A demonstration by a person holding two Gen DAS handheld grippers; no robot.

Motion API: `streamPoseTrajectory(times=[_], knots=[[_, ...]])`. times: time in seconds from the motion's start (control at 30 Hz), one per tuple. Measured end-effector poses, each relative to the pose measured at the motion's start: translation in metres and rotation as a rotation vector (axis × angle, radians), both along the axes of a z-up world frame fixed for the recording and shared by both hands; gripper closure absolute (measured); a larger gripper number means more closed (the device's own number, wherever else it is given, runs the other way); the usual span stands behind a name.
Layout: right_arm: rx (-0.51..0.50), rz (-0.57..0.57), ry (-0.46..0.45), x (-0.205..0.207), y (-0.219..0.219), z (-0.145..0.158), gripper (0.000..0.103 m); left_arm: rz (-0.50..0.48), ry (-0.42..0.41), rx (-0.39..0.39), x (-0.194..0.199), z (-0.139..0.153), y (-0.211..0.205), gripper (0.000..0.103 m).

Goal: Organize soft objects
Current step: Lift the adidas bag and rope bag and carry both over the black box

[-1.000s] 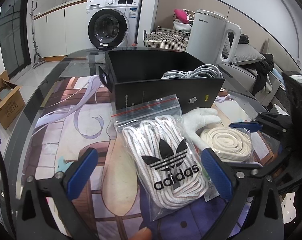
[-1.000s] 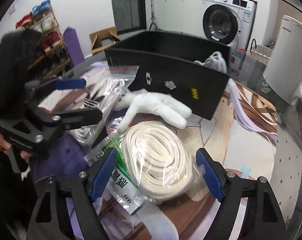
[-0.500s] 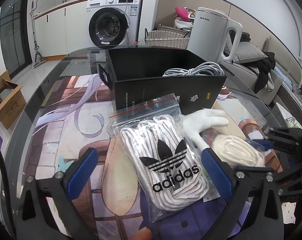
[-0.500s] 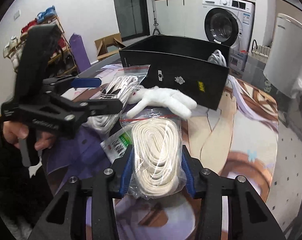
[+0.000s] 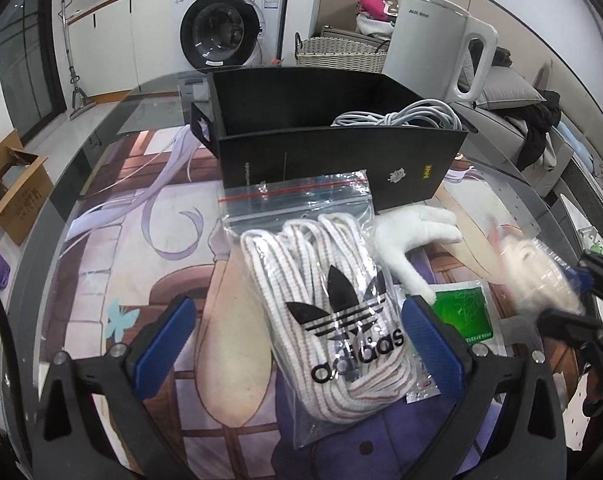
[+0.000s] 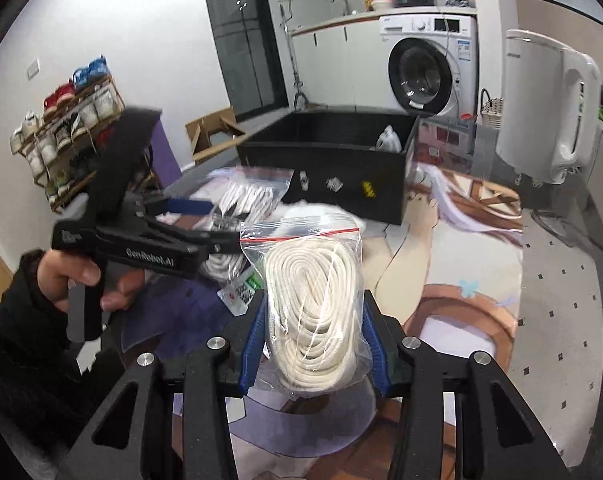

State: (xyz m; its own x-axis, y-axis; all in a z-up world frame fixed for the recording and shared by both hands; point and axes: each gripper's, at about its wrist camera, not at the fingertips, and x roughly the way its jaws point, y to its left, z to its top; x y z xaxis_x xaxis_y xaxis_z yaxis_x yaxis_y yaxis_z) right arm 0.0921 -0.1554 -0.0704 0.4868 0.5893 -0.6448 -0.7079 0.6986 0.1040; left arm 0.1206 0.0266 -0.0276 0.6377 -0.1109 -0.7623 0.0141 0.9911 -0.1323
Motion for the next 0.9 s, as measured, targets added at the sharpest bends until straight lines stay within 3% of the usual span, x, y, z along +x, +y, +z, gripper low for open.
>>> streamPoseTrajectory(times=[0.23, 0.33, 0.4, 0.47, 0.9], knots=[[0.022, -0.018, -0.013, 0.0, -0.007, 0.009, 0.059, 0.015, 0.012, 0.09, 0.004, -0.001, -0.018, 0.002], [0.031, -0.026, -0.016, 0.0, -0.01, 0.01, 0.059, -0.002, 0.021, 0.115, 0.005, -0.004, -0.023, 0.018], [0.035, -0.031, -0.018, 0.0, -0.011, 0.011, 0.059, -0.02, 0.015, 0.099, 0.002, -0.004, -0.024, 0.043], [0.035, -0.034, -0.022, -0.001, -0.01, 0.011, 0.059, -0.028, 0.005, 0.103, -0.001, -0.003, -0.025, 0.047], [0.068, -0.053, -0.068, -0.005, -0.005, 0.02, 0.059, -0.038, -0.063, 0.059, -0.029, 0.016, -0.017, 0.051]])
